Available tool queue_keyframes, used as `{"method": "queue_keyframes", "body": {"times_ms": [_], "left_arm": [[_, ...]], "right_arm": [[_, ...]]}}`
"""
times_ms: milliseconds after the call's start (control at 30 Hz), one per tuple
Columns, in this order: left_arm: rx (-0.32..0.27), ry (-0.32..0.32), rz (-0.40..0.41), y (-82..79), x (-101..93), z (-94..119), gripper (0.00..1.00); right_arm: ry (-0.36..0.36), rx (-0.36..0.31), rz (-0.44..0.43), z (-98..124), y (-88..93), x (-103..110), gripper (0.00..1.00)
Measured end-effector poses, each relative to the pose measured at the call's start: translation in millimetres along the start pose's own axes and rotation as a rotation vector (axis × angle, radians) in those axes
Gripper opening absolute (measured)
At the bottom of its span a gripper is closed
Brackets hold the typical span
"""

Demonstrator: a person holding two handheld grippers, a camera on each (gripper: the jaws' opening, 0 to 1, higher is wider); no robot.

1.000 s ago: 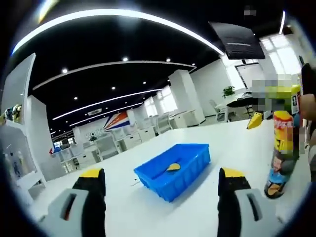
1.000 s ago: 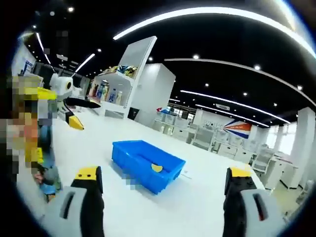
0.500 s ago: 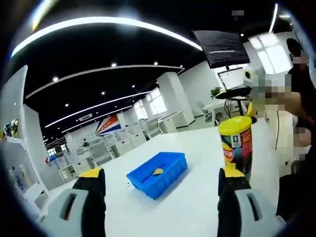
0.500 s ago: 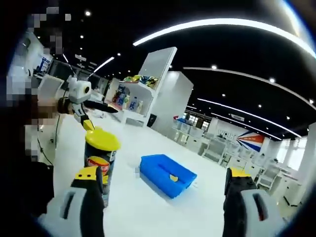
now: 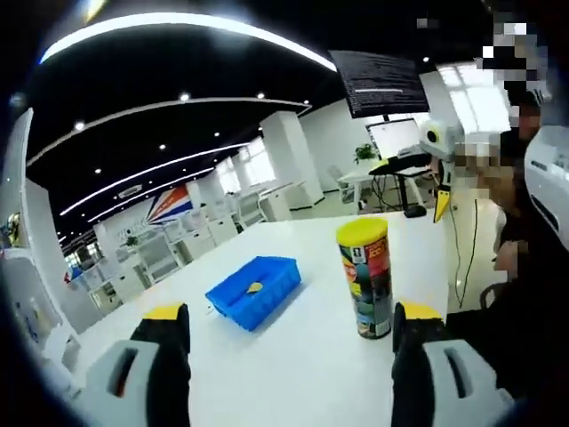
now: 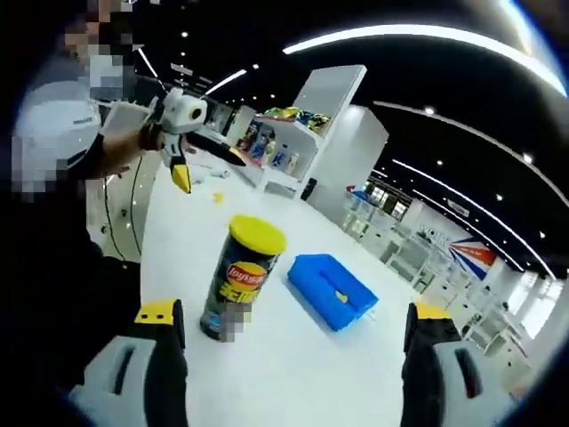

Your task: Open the lid of the chip container on the table, take out the chips, place them into the box in front of the container, and close the lid

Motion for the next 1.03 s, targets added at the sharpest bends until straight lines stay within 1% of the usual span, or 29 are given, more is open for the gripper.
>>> {"method": "queue_keyframes", "body": {"times_ms": [67,167,333,600,800,867,1033], "left_arm": [[0.001,0.0,-0.019,-0.7,-4.3,7,0.95],[-0.009,-0.009,-0.036,-2.5,-4.4,10,0.95],[-0.006,-0.011,-0.047,-1.1,-3.3,6,0.95],[0.002,-0.014,-0.069,-0.1,-5.4,1,0.95],[-0.021,0.0,-0.081,-6.2,-9.7,1,0.95],[-0.021,0.004,-0.083,-6.9,-11.2,1,0.95],[-0.024,0.002,-0.092,-8.2,-11.2,1,0.95]], "right_arm": [[0.003,0.005,0.017,7,-2.8,3,0.97],[0.01,-0.003,0.037,12,-6.2,1,0.97],[0.024,0.001,0.031,11,-5.6,-3,0.97],[0.03,-0.005,0.036,13,-4.4,-4,0.97],[0.021,-0.014,0.032,14,-5.8,-3,0.97],[0.021,-0.022,0.036,15,-6.9,-2,0.97],[0.027,-0.013,0.04,14,-4.4,-3,0.97]]}}
Point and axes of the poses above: the point that each gripper's makers call its tool centre point, and the gripper's own axes: z roughly backward along the fingers, x roughly to its left, y roughly out of its underside, the point moved 1 cm from there along z, roughly backward along the fingers, and after that the axes turned 7 degrees about x, right-handed, at the moved point
